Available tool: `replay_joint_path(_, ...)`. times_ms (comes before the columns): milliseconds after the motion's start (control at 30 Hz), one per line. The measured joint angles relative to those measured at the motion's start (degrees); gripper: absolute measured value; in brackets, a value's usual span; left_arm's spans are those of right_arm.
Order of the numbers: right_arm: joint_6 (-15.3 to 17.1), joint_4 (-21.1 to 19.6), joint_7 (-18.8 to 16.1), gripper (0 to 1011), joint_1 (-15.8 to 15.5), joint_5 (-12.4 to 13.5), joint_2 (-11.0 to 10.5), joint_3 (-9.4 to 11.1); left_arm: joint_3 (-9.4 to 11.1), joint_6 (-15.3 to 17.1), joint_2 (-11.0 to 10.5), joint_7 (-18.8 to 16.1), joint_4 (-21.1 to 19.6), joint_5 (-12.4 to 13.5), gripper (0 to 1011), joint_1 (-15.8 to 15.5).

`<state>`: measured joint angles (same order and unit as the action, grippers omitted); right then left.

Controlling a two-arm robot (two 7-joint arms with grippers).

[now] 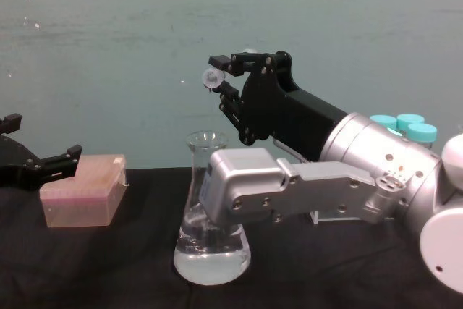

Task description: Pour the liquid from the test tube into the beaker using one hand.

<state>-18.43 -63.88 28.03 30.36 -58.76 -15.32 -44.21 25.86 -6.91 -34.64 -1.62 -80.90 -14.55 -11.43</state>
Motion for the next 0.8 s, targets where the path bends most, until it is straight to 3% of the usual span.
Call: replay_joint_path(800, 0.0, -0.06, -0.06, 208, 0.0, 0.08, 0.0, 0.01, 0.0, 0.0, 0.0, 0.0, 0.0, 0.0, 1000, 0.0)
